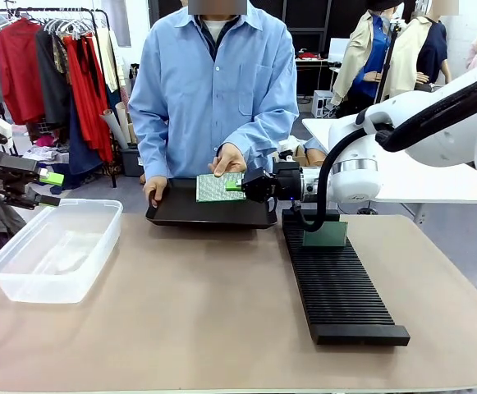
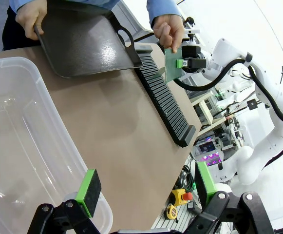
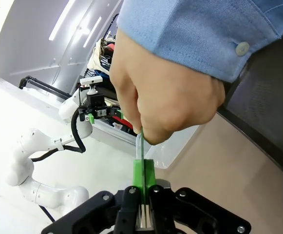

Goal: Sort PCBs into racks and boxes based on the side picked up.
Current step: Pick up the Blank PCB handed by the Human, then if the short side of the Blank PCB is picked up, insert it into the PCB Rack ; if the long side is picked up, place it in the Organizing box.

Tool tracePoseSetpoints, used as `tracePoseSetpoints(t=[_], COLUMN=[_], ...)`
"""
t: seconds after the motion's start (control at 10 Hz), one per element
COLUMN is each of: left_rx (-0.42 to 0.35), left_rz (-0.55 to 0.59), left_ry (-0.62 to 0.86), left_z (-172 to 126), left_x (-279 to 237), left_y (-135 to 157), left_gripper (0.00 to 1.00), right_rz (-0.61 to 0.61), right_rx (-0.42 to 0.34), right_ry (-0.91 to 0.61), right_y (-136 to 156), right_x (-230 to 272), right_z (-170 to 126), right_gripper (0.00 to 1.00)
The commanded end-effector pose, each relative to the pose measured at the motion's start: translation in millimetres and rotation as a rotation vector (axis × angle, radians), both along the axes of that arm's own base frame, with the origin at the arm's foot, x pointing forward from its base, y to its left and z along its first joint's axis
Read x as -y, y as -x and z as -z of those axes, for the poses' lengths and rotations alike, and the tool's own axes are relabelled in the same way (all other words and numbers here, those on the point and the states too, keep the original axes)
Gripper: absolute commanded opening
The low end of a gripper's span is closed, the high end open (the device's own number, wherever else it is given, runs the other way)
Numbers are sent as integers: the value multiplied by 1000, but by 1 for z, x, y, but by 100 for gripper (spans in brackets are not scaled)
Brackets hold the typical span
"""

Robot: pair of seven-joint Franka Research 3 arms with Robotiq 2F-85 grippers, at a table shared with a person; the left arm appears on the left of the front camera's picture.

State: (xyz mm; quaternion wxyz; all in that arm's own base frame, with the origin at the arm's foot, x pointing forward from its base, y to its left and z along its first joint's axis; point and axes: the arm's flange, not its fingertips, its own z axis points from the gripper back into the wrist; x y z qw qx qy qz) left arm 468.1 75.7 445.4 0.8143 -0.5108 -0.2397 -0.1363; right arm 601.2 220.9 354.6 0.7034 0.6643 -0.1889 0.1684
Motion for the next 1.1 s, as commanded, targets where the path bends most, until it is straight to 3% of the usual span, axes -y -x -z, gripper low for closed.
tracePoseSetpoints(t=[0.0, 0.1, 1.0], left_rx=[0, 0, 0], left_rz=[2, 2, 2], left_ry=[1, 1, 1], left_z=[-2, -2, -2], left_x=[0, 0, 0], left_y=[1, 1, 1], left_gripper=[100, 100, 100], right_rz=[18, -24, 0], right_rx=[14, 19, -1], right_ry=[-11, 47, 0], right_y=[-3, -1, 0], right_x=[-9, -9, 0], right_z=[1, 5, 0], right_gripper=[0, 0, 0])
